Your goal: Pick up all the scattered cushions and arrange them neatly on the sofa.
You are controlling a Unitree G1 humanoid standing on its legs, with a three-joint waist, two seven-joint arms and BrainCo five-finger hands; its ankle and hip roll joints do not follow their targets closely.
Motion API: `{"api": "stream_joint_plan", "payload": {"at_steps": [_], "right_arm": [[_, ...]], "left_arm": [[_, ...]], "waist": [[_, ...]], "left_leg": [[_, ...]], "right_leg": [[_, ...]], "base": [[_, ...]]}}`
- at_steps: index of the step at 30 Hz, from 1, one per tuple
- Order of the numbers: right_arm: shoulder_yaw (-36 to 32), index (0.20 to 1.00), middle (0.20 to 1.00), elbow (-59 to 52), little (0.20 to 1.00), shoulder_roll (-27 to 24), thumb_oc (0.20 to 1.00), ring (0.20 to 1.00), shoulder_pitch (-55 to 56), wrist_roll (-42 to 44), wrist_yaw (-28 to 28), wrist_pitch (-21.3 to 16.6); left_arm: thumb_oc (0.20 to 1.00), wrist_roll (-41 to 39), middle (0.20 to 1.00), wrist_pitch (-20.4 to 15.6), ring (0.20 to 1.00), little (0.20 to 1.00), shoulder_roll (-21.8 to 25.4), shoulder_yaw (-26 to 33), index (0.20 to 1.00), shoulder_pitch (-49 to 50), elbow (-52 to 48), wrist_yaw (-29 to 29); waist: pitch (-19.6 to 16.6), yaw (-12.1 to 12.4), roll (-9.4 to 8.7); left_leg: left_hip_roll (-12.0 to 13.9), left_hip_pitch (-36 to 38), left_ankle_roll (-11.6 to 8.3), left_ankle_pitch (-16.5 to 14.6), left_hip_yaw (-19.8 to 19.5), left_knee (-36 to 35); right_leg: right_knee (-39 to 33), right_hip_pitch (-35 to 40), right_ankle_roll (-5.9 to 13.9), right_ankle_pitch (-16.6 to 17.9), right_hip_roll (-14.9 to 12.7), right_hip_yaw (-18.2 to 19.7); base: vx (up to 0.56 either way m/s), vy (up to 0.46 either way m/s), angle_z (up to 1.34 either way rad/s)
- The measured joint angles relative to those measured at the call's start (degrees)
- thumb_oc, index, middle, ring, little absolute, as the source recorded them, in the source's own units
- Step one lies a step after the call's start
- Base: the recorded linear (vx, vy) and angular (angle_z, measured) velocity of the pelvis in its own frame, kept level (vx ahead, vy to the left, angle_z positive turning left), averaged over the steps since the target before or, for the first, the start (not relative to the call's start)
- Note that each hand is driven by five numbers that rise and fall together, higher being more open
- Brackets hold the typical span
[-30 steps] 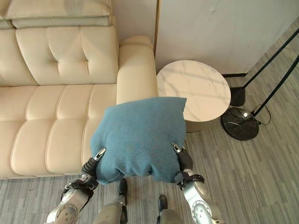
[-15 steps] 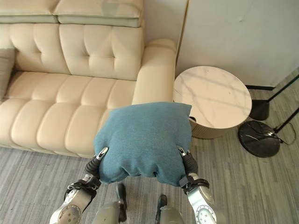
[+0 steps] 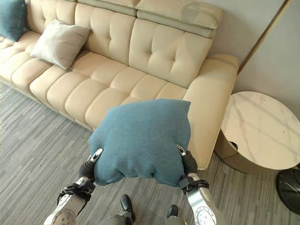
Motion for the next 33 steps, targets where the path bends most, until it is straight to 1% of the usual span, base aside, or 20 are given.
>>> {"api": "stream_joint_plan", "payload": {"at_steps": [2, 6, 7, 8, 9, 10, 11, 13, 16, 18, 22, 23, 24, 25, 27, 28, 29, 30, 31, 33], "right_arm": [[-0.1, 0.2, 0.2, 0.0, 0.2, -0.1, 0.2, 0.2, 0.0, -0.6, 0.0, -0.2], [-1.0, 0.2, 0.2, 0.0, 0.2, -0.2, 0.2, 0.2, 0.1, -0.8, 0.0, -0.3], [-1.4, 0.2, 0.2, -0.3, 0.2, 0.1, 0.2, 0.2, 1.0, -0.8, 0.0, -0.5], [-1.5, 0.2, 0.2, -1.1, 0.2, 0.9, 0.2, 0.2, 1.9, -0.8, 0.0, -0.5], [-1.5, 0.2, 0.2, -1.5, 0.2, 1.6, 0.2, 0.2, 1.8, -1.0, 0.0, -0.5], [-1.6, 0.2, 0.2, -2.1, 0.2, 2.5, 0.2, 0.2, 1.3, -1.1, 0.0, -0.5], [-1.5, 0.2, 0.2, -2.4, 0.2, 2.6, 0.2, 0.2, 0.3, -1.1, 0.0, -0.5], [-1.6, 0.2, 0.2, -2.4, 0.2, 2.1, 0.2, 0.2, -1.6, -1.1, 0.0, -0.6], [-1.8, 0.2, 0.2, -2.3, 0.2, 2.5, 0.2, 0.2, -1.8, -1.1, 0.0, -0.7], [-2.1, 0.2, 0.2, -2.2, 0.2, 2.3, 0.2, 0.2, -1.6, -1.1, 0.0, -0.5], [-2.8, 0.2, 0.2, -2.2, 0.2, 1.5, 0.2, 0.2, -0.5, -1.0, 0.2, -0.4], [-2.7, 0.2, 0.2, -2.2, 0.2, 0.6, 0.2, 0.2, -0.4, -1.0, 0.3, -0.5], [-2.7, 0.2, 0.2, -2.2, 0.2, 0.3, 0.2, 0.2, -0.2, -1.0, 0.4, -0.4], [-2.6, 0.2, 0.2, -1.4, 0.2, 0.1, 0.2, 0.2, -0.6, -1.0, 0.6, -0.3], [-2.4, 0.2, 0.2, -1.9, 0.2, -0.9, 0.2, 0.2, -0.7, -1.0, 0.7, -0.4], [-2.4, 0.2, 0.2, -2.2, 0.2, -1.3, 0.2, 0.2, -0.6, -1.0, 0.9, -0.5], [-2.4, 0.2, 0.2, -2.2, 0.2, -1.3, 0.2, 0.2, -0.6, -1.0, 0.9, -0.6], [-2.4, 0.2, 0.2, -2.3, 0.2, -1.5, 0.2, 0.2, -0.8, -1.0, 1.0, -0.7], [-2.4, 0.2, 0.2, -2.4, 0.2, -1.9, 0.2, 0.2, -0.8, -1.0, 0.9, -0.8], [-2.4, 0.2, 0.2, -2.2, 0.2, -2.3, 0.2, 0.2, -0.6, -1.0, 0.9, -0.7]], "left_arm": [[0.2, 0.0, 0.2, 0.0, 0.2, 0.2, -0.3, 0.0, 0.2, -0.1, 0.0, -0.1], [0.2, 0.3, 0.2, 0.1, 0.2, 0.2, -0.7, -0.3, 0.2, -2.2, 0.4, -0.1], [0.2, 1.4, 0.2, -0.1, 0.2, 0.2, -1.1, -0.4, 0.2, -2.9, 0.5, -0.1], [0.2, 2.3, 0.2, -1.0, 0.2, 0.2, -0.8, -0.2, 0.2, -3.2, 0.2, -0.1], [0.2, 2.3, 0.2, -1.6, 0.2, 0.2, -0.3, 0.0, 0.2, -3.5, 0.0, -0.1], [0.2, 2.3, 0.2, -2.2, 0.2, 0.2, 0.6, 0.0, 0.2, -4.0, 0.0, -0.1], [0.2, 2.3, 0.2, -2.4, 0.2, 0.2, 0.8, 0.1, 0.2, -4.3, 0.0, -0.1], [0.2, 2.3, 0.2, -2.9, 0.2, 0.2, 0.3, 0.1, 0.2, -4.6, 0.1, 0.0], [0.2, 2.4, 0.2, -2.9, 0.2, 0.2, 0.2, 0.1, 0.2, -4.6, 0.1, 0.1], [0.2, 2.8, 0.2, -2.6, 0.2, 0.2, -0.1, 0.2, 0.2, -4.5, 0.1, 0.3], [0.2, 4.5, 0.2, -2.5, 0.2, 0.2, -1.0, 0.0, 0.2, -4.1, -0.1, 0.3], [0.2, 4.5, 0.2, -2.4, 0.2, 0.2, -1.2, 0.0, 0.2, -3.9, -0.2, 0.3], [0.2, 4.5, 0.2, -2.3, 0.2, 0.2, -1.2, 0.0, 0.2, -3.7, -0.2, 0.2], [0.2, 4.5, 0.2, -2.2, 0.2, 0.2, -0.9, 0.1, 0.2, -3.5, -0.4, 0.2], [0.2, 4.5, 0.2, -2.3, 0.2, 0.2, -1.8, 0.2, 0.2, -2.7, -0.5, 0.2], [0.2, 4.5, 0.2, -2.3, 0.2, 0.2, -2.7, 0.2, 0.2, -2.6, -0.5, 0.2], [0.2, 4.5, 0.2, -2.3, 0.2, 0.2, -2.6, 0.2, 0.2, -2.7, -0.6, 0.2], [0.2, 4.5, 0.2, -2.3, 0.2, 0.2, -3.0, 0.4, 0.2, -2.8, -0.7, 0.1], [0.2, 4.5, 0.2, -2.1, 0.2, 0.2, -2.7, 0.6, 0.2, -3.1, -0.6, 0.1], [0.2, 4.5, 0.2, -1.7, 0.2, 0.2, -2.8, 0.4, 0.2, -3.1, -0.6, 0.1]], "waist": [[-0.1, -0.4, -0.11], [0.1, -1.2, 0.06], [0.2, -2.4, 0.58], [-0.3, -3.5, 0.2], [-0.1, -3.3, -0.11], [0.1, -3.2, -0.52], [0.4, -3.2, -1.12], [1.6, -3.3, -0.67], [2.7, -3.2, -1.67], [3.0, -2.3, -2.9], [2.5, -3.5, -2.62], [2.0, -3.8, -2.04], [1.9, -3.9, -1.84], [1.7, -3.9, -3.07], [1.1, -2.9, -2.97], [0.9, -3.6, -2.72], [0.7, -3.9, -3.16], [0.5, -3.7, -3.53], [0.6, -3.7, -3.73], [0.7, -3.7, -4.16]], "left_leg": [[-0.5, 0.0, 0.13, 0.1, -1.0, -0.2], [-2.8, 0.6, 1.89, -2.2, -4.2, 0.0], [-3.7, 1.4, 2.66, -2.1, -8.1, 0.0], [-4.2, 1.2, 2.53, -2.0, -9.4, -0.6], [-4.4, 0.9, 2.45, -2.0, -9.5, -1.0], [-4.8, 0.2, 2.43, -2.0, -9.8, -1.2], [-5.1, 0.0, 2.42, -2.0, -9.9, -1.1], [-5.5, 0.0, 2.83, -2.3, -10.8, -0.7], [-6.4, 1.4, 2.84, -2.3, -10.8, -0.8], [-7.2, 3.2, 2.39, -3.7, -10.6, -1.0], [-6.1, 6.1, -0.43, -7.4, -12.1, 1.7], [-4.1, 6.5, -2.78, -10.1, -11.9, 5.6], [-2.5, 5.8, -4.36, -12.6, -11.7, 11.2], [-1.0, 0.4, -7.25, -14.3, -11.7, 26.6], [1.1, -5.1, -9.07, -15.0, -12.0, 38.2], [2.0, -7.1, -9.1, -15.0, -12.5, 37.7], [2.4, -8.0, -8.31, -15.1, -12.0, 36.0], [3.0, -7.9, -7.86, -14.7, -11.9, 31.2], [3.3, -7.0, -6.81, -13.8, -12.1, 24.9], [3.1, -5.1, -7.19, -12.4, -15.4, 15.0]], "right_leg": [[1.8, -0.2, 0.12, -0.6, -0.5, -0.3], [16.3, -2.9, 0.7, -2.3, -5.5, 0.1], [25.2, -7.0, 1.01, -4.5, -6.0, 7.0], [26.7, -10.4, 1.83, -7.8, -3.7, 14.2], [25.7, -12.2, 2.02, -9.0, -1.7, 18.1], [23.5, -14.7, 1.87, -9.8, 0.1, 19.6], [21.4, -16.7, 1.14, -9.8, 1.5, 19.0], [16.0, -19.6, 0.02, -8.1, 4.6, 17.5], [9.4, -21.3, 0.09, -3.5, 4.9, 9.1], [7.5, -20.3, -0.82, -1.8, 3.7, 1.2], [7.6, -16.4, -2.85, 1.1, 4.5, 0.6], [6.3, -13.8, -5.69, 1.1, 6.5, 0.2], [5.5, -12.0, -7.12, 0.8, 7.9, 0.3], [3.2, -9.5, -8.99, 1.0, 9.4, 2.8], [1.3, -7.0, -9.63, 1.6, 11.0, 5.0], [0.6, -5.9, -9.95, 1.8, 11.6, 6.4], [0.1, -5.8, -9.04, 1.0, 11.8, 8.0], [0.0, -5.6, -10.4, 1.9, 12.1, 9.7], [-0.1, -5.0, -10.63, 2.0, 12.5, 10.2], [-0.4, -3.4, -10.64, 2.0, 13.1, 14.7]], "base": [[0.1, 0.303, 0.33], [0.13, 0.235, 0.6], [0.07, 0.099, 1.07], [0.13, 0.117, 1.05], [0.19, 0.077, 0.75], [0.16, 0.023, 0.49], [0.19, 0.005, 0.52], [0.31, -0.004, 0.43], [0.36, -0.031, 0.34], [0.51, -0.057, 0.13], [0.35, -0.062, 0.22], [0.36, -0.104, 0.04], [0.31, -0.093, -0.3], [0.38, -0.095, -0.49], [0.23, 0.011, -0.94], [0.23, 0.083, -0.9], [0.3, 0.146, -0.84], [0.22, 0.122, -0.97], [0.22, 0.138, -1.18], [0.19, 0.141, -0.99]]}}
